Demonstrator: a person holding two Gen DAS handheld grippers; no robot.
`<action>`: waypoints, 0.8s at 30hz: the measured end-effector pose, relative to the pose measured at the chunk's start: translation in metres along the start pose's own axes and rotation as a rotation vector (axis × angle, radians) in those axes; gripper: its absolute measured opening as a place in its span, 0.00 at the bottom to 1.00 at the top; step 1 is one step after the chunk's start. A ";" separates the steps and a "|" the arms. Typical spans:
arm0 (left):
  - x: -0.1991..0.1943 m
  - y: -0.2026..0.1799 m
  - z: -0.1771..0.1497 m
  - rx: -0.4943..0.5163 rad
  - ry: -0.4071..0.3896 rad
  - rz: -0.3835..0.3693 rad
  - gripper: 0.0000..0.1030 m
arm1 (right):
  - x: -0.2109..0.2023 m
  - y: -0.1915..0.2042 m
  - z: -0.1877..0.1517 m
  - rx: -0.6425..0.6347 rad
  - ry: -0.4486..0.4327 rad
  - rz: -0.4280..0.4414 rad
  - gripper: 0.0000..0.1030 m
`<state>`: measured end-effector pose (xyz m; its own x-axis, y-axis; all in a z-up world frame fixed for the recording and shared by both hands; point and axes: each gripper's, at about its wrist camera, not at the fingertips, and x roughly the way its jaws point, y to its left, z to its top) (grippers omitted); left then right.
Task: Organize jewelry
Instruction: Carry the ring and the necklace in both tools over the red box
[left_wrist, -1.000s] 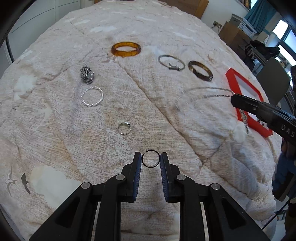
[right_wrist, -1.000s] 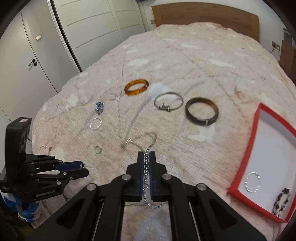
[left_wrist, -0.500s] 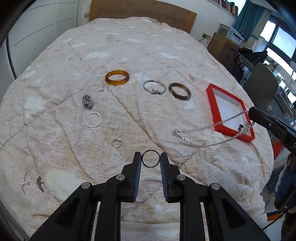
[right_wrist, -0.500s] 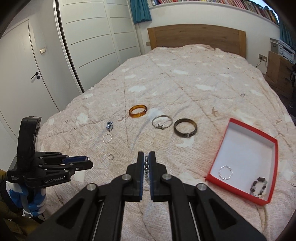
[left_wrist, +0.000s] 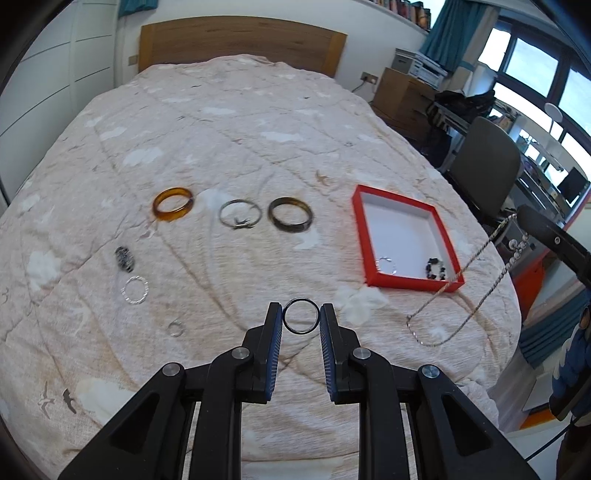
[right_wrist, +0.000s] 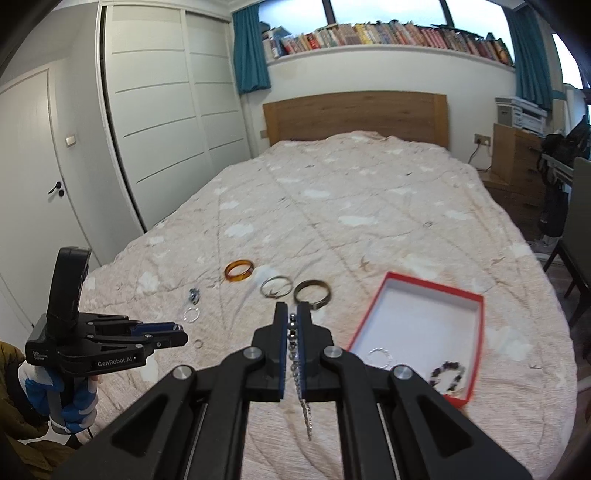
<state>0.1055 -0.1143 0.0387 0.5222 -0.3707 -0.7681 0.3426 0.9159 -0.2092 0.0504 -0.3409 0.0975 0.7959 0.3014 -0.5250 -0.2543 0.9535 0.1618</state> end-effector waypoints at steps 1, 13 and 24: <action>0.002 -0.005 0.002 0.009 0.003 -0.006 0.20 | -0.003 -0.005 0.002 0.005 -0.008 -0.010 0.04; 0.063 -0.076 0.051 0.136 0.067 -0.065 0.20 | 0.010 -0.078 0.021 0.050 -0.029 -0.092 0.04; 0.161 -0.129 0.091 0.221 0.143 -0.109 0.20 | 0.063 -0.146 0.020 0.081 -0.034 -0.136 0.04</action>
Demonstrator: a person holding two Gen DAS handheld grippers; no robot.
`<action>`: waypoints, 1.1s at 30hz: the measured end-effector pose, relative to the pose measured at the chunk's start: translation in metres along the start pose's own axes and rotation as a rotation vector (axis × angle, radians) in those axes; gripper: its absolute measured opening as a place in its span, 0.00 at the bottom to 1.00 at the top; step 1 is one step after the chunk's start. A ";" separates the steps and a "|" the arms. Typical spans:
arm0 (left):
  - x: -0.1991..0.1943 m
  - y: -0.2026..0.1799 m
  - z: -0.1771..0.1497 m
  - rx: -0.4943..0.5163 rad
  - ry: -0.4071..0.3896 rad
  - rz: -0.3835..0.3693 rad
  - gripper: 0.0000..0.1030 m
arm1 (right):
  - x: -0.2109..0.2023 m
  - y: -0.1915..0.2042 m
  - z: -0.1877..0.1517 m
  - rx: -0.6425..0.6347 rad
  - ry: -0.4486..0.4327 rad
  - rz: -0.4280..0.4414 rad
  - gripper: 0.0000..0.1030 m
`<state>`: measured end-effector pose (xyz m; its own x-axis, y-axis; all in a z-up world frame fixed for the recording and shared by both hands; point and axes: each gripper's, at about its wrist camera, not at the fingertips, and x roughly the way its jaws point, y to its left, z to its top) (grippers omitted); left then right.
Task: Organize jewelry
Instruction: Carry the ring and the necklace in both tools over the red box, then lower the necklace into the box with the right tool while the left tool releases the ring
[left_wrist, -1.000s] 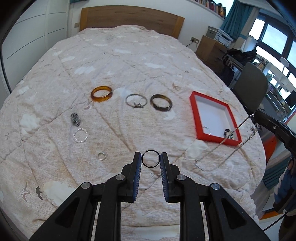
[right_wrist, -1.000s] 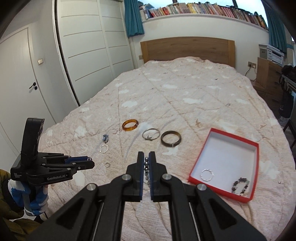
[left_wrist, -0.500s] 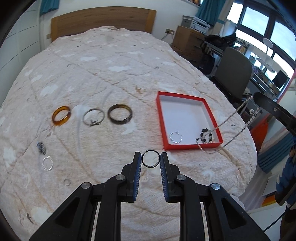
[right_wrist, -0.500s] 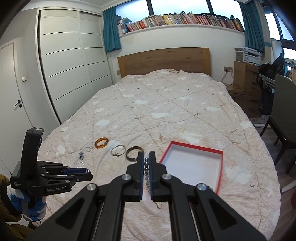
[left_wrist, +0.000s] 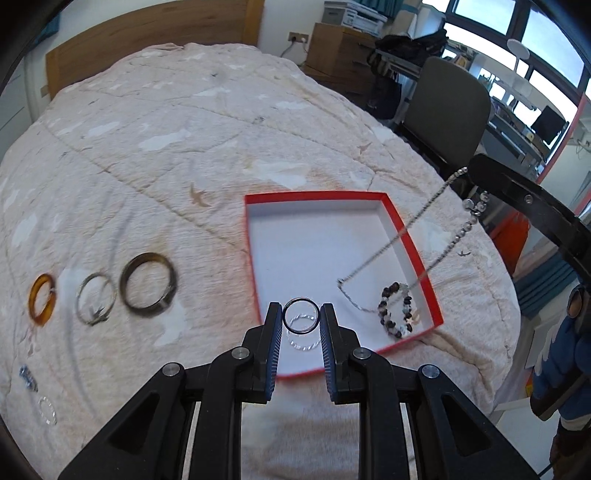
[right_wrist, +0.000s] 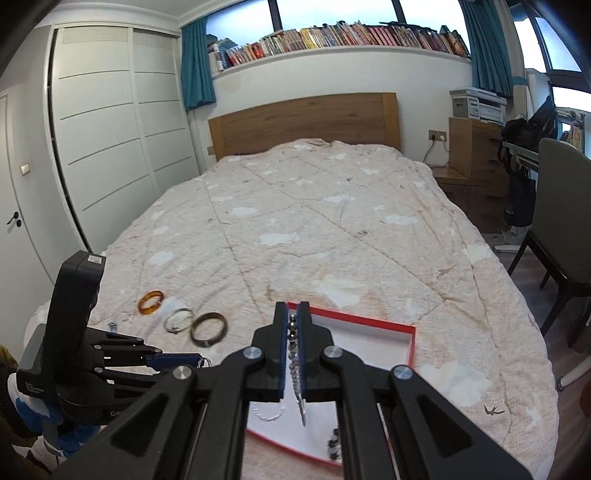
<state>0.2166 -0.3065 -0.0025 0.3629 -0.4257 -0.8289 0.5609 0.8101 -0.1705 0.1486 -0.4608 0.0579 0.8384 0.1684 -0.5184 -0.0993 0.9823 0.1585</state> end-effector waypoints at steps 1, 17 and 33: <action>0.009 -0.002 0.002 0.005 0.010 -0.001 0.20 | 0.008 -0.006 -0.003 0.009 0.011 -0.006 0.04; 0.106 0.000 0.001 -0.011 0.132 0.001 0.20 | 0.086 -0.079 -0.085 0.151 0.239 -0.078 0.05; 0.110 -0.006 -0.007 0.040 0.123 0.054 0.28 | 0.100 -0.073 -0.107 0.170 0.321 -0.079 0.06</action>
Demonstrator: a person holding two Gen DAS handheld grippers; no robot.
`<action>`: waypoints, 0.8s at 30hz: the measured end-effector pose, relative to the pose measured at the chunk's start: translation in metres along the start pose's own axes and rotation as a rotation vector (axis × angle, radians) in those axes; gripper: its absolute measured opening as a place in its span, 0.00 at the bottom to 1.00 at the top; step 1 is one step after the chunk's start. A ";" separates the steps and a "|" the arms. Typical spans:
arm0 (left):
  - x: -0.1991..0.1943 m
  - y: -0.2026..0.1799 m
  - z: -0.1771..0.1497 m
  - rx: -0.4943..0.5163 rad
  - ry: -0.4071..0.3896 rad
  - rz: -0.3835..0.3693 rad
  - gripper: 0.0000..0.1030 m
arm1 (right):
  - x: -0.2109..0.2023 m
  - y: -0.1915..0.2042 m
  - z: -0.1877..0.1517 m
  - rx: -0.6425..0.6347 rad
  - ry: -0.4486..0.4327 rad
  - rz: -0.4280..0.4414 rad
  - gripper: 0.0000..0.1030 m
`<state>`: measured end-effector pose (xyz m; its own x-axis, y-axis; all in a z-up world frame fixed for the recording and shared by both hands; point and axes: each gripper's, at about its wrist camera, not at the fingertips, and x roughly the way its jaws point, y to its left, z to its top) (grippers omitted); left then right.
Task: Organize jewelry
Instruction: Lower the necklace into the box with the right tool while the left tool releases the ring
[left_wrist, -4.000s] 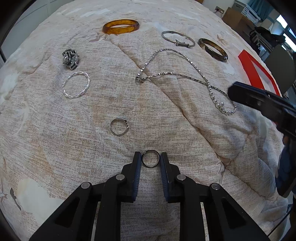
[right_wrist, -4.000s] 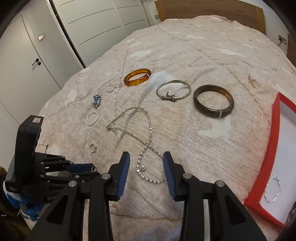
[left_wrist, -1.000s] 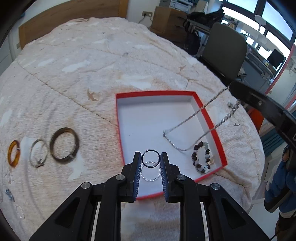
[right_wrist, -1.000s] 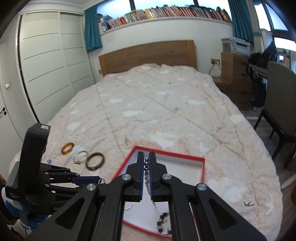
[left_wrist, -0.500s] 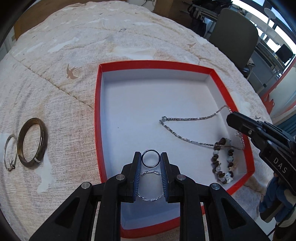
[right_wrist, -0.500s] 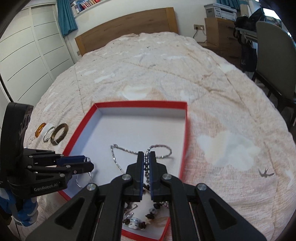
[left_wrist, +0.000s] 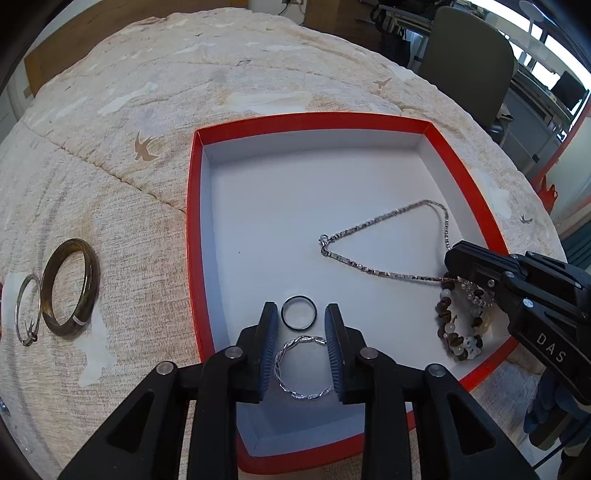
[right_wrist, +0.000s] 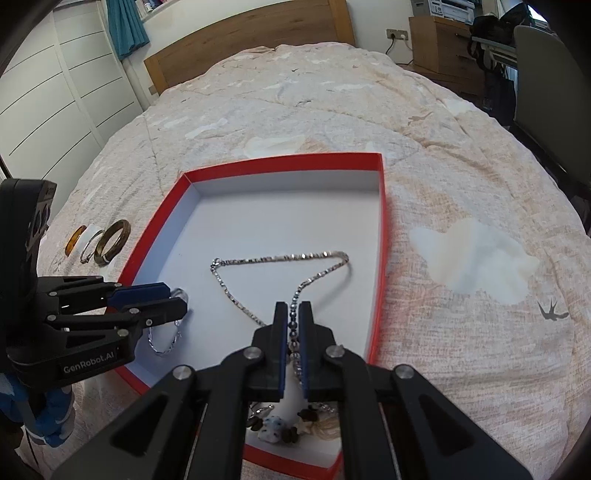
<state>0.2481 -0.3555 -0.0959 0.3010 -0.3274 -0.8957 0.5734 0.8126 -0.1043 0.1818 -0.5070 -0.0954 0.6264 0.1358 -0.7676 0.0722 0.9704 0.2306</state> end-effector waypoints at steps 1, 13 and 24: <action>-0.001 0.000 -0.001 0.000 -0.001 -0.001 0.30 | 0.000 -0.001 0.000 0.002 0.001 -0.002 0.06; -0.015 -0.004 -0.008 -0.031 -0.009 -0.015 0.44 | -0.021 -0.003 -0.006 0.030 -0.009 -0.013 0.18; -0.061 -0.003 -0.020 -0.050 -0.067 -0.033 0.46 | -0.065 0.008 -0.005 0.017 -0.066 -0.022 0.18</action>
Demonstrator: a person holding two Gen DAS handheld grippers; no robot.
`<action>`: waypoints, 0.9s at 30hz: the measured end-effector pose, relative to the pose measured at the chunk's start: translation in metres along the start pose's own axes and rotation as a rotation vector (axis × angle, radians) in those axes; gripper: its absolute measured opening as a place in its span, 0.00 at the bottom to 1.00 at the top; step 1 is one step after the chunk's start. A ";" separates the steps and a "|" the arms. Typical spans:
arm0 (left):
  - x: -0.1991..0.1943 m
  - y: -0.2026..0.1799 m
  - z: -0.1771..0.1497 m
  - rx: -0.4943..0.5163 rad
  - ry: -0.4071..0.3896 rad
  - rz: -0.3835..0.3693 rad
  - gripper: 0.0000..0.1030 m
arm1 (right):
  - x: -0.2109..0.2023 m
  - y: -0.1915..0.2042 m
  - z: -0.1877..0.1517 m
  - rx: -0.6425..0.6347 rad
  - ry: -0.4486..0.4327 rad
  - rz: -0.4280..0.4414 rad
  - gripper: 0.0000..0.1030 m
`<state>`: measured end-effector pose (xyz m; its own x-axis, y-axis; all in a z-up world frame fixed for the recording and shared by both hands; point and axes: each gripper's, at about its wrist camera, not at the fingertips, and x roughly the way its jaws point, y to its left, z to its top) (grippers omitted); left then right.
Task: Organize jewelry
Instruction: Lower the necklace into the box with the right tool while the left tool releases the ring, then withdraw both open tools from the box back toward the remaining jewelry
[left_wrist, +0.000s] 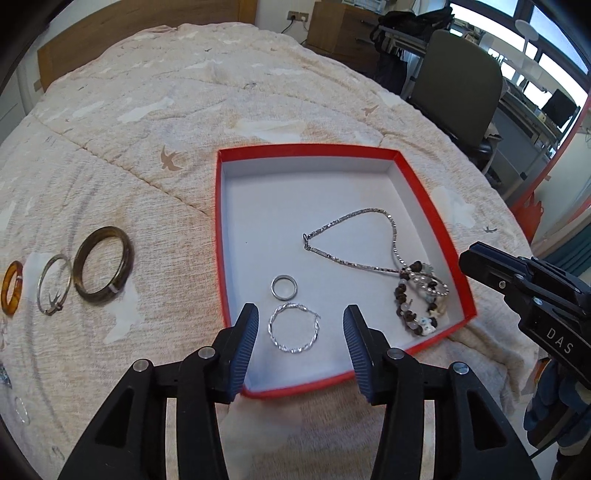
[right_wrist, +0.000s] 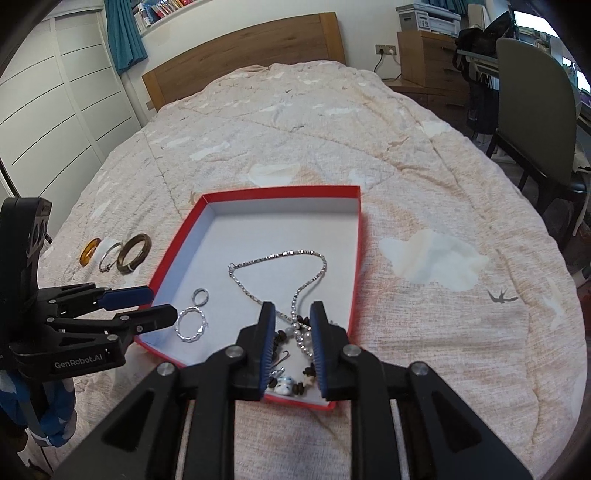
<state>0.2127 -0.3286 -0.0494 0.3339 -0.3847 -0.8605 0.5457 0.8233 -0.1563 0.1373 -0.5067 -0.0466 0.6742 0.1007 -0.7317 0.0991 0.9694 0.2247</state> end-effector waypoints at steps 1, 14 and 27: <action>-0.005 0.000 -0.002 -0.003 -0.003 -0.001 0.46 | -0.005 0.002 0.000 0.001 -0.006 0.002 0.18; -0.102 0.023 -0.049 -0.031 -0.082 0.113 0.55 | -0.080 0.049 -0.008 -0.017 -0.093 0.056 0.18; -0.211 0.090 -0.116 -0.153 -0.209 0.254 0.61 | -0.140 0.118 -0.027 -0.081 -0.178 0.106 0.30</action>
<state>0.1026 -0.1246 0.0624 0.6023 -0.2236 -0.7663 0.3089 0.9505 -0.0345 0.0351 -0.4005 0.0650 0.7968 0.1693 -0.5800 -0.0339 0.9710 0.2368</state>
